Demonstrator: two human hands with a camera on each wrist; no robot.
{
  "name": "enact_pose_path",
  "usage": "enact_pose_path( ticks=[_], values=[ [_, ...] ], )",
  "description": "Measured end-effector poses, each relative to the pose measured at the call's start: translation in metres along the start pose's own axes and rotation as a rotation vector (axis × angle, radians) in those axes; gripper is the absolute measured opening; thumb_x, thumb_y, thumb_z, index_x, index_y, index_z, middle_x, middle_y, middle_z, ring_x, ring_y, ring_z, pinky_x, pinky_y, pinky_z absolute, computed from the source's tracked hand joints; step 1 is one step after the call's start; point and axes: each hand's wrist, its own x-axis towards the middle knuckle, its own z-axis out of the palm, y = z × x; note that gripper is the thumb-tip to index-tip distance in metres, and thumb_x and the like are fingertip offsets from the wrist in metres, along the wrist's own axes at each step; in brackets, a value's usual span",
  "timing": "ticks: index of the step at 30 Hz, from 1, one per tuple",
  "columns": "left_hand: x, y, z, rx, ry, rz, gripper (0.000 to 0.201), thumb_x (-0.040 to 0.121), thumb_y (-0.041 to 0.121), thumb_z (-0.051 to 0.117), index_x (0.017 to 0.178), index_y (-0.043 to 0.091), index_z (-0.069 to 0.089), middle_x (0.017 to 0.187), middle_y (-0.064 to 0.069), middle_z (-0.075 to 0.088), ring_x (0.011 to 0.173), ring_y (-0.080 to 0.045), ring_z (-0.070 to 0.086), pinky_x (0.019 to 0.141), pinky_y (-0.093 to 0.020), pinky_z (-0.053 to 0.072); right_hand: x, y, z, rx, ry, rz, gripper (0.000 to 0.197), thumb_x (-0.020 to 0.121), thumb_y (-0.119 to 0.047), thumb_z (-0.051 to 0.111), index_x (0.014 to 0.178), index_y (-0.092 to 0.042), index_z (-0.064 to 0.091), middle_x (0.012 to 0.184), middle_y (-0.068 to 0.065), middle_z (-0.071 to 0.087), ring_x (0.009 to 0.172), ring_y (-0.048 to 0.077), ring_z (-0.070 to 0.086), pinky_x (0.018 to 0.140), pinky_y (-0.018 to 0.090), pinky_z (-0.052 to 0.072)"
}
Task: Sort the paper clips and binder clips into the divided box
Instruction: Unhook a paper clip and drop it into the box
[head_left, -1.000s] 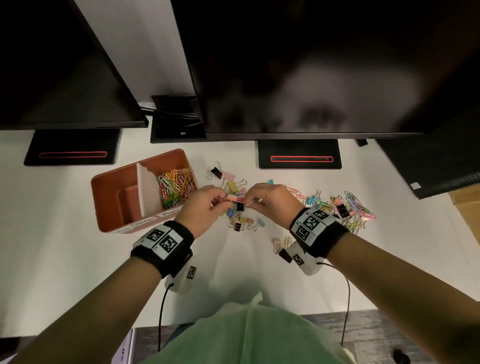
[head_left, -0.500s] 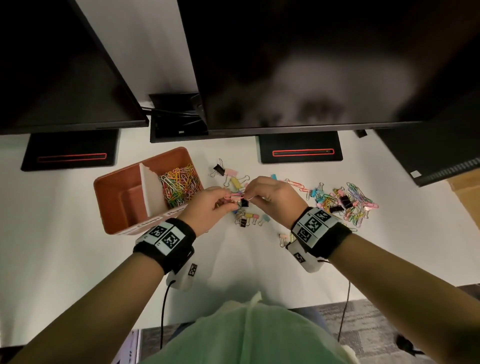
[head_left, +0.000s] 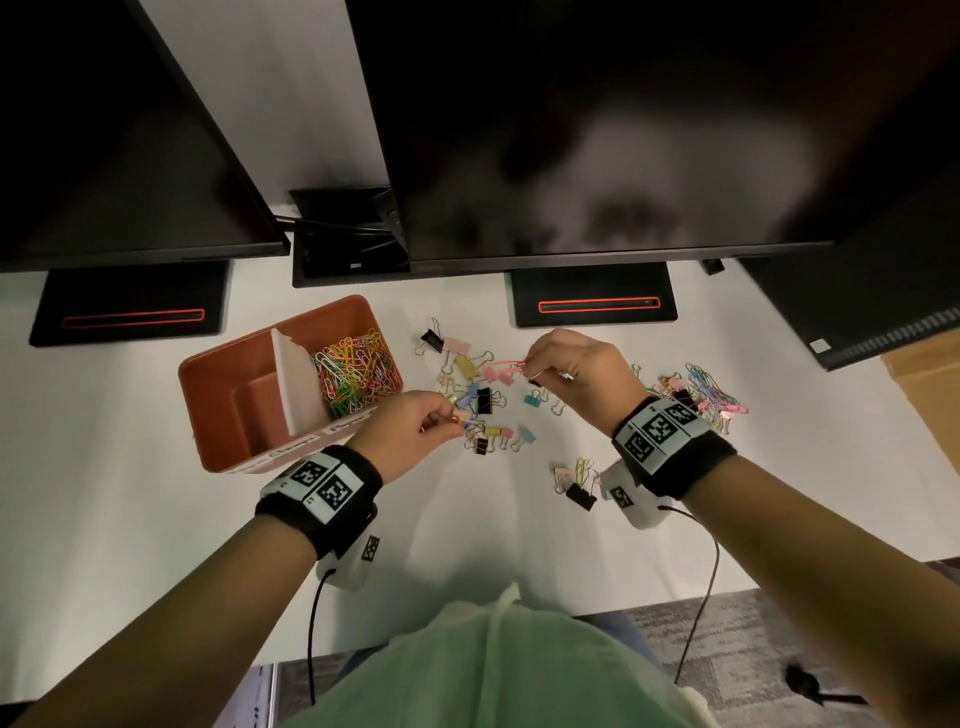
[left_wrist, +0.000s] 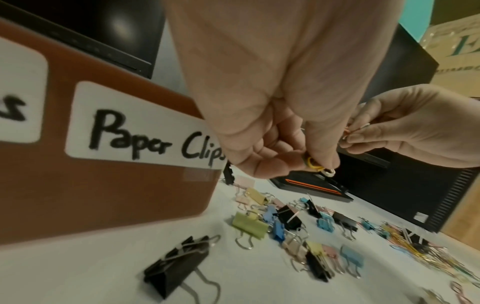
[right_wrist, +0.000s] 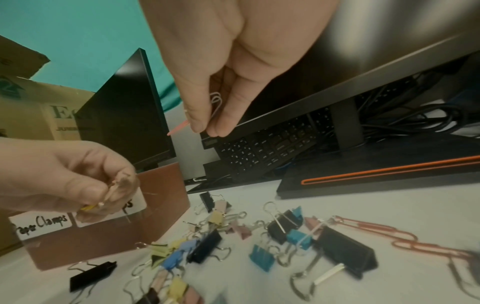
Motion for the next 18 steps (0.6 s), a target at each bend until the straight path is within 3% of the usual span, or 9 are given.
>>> enact_pose_path(
  ticks=[2, 4, 7, 10, 12, 15, 18],
  values=[
    [0.001, 0.007, 0.008, 0.003, -0.027, 0.017, 0.005, 0.083, 0.021, 0.067, 0.086, 0.017, 0.066, 0.072, 0.012, 0.060, 0.067, -0.004, 0.056, 0.064, -0.019, 0.043, -0.003, 0.007, -0.002, -0.013, 0.000, 0.035, 0.007, 0.080, 0.002, 0.067, 0.084, -0.004, 0.070, 0.087, 0.010, 0.067, 0.078, 0.022, 0.066, 0.072, 0.030, 0.053],
    [0.004, 0.015, 0.016, -0.003, -0.052, 0.018, 0.015, 0.082, 0.020, 0.067, 0.097, 0.018, 0.067, 0.078, 0.008, 0.062, 0.073, -0.007, 0.059, 0.068, -0.017, 0.045, -0.005, 0.009, -0.002, -0.021, 0.003, 0.055, 0.008, 0.080, 0.002, 0.068, 0.084, -0.004, 0.070, 0.088, 0.009, 0.067, 0.079, 0.022, 0.067, 0.072, 0.031, 0.055],
    [0.005, 0.023, 0.020, 0.004, -0.049, 0.001, 0.029, 0.083, 0.022, 0.066, 0.112, 0.018, 0.063, 0.081, 0.004, 0.063, 0.071, 0.000, 0.056, 0.065, -0.011, 0.042, -0.005, 0.006, 0.000, -0.012, -0.012, 0.061, 0.008, 0.080, 0.001, 0.068, 0.084, -0.005, 0.071, 0.088, 0.010, 0.068, 0.079, 0.021, 0.067, 0.073, 0.027, 0.055],
    [0.000, 0.025, 0.005, 0.014, 0.050, 0.015, 0.016, 0.082, 0.021, 0.067, 0.098, 0.020, 0.066, 0.082, 0.004, 0.064, 0.073, 0.001, 0.056, 0.065, -0.015, 0.043, 0.005, -0.005, 0.007, 0.013, -0.031, 0.048, 0.005, 0.080, -0.003, 0.068, 0.083, -0.006, 0.071, 0.085, 0.009, 0.069, 0.074, 0.018, 0.065, 0.072, 0.013, 0.047],
    [-0.007, 0.023, -0.013, 0.025, 0.133, 0.002, 0.009, 0.082, 0.020, 0.067, 0.092, 0.019, 0.067, 0.082, 0.006, 0.063, 0.074, 0.001, 0.055, 0.066, -0.016, 0.045, 0.019, -0.016, 0.013, 0.025, -0.059, 0.054, 0.004, 0.081, -0.005, 0.068, 0.083, -0.006, 0.071, 0.085, 0.008, 0.070, 0.074, 0.017, 0.064, 0.072, 0.010, 0.044],
    [-0.021, 0.010, -0.049, -0.033, 0.294, -0.099, 0.007, 0.083, 0.015, 0.065, 0.090, 0.017, 0.065, 0.080, 0.009, 0.061, 0.071, 0.004, 0.055, 0.066, -0.010, 0.047, 0.053, -0.042, 0.033, 0.032, -0.130, 0.033, 0.005, 0.084, -0.010, 0.066, 0.086, -0.008, 0.070, 0.086, 0.007, 0.070, 0.076, 0.018, 0.064, 0.075, 0.020, 0.051],
    [-0.031, -0.009, -0.077, -0.020, 0.454, -0.233, 0.013, 0.082, 0.019, 0.067, 0.095, 0.018, 0.065, 0.083, 0.009, 0.062, 0.079, -0.005, 0.058, 0.071, -0.016, 0.047, 0.089, -0.074, 0.059, 0.034, -0.208, 0.104, 0.011, 0.088, -0.019, 0.061, 0.096, -0.014, 0.066, 0.093, 0.005, 0.069, 0.083, 0.016, 0.062, 0.080, 0.030, 0.052]
  ],
)
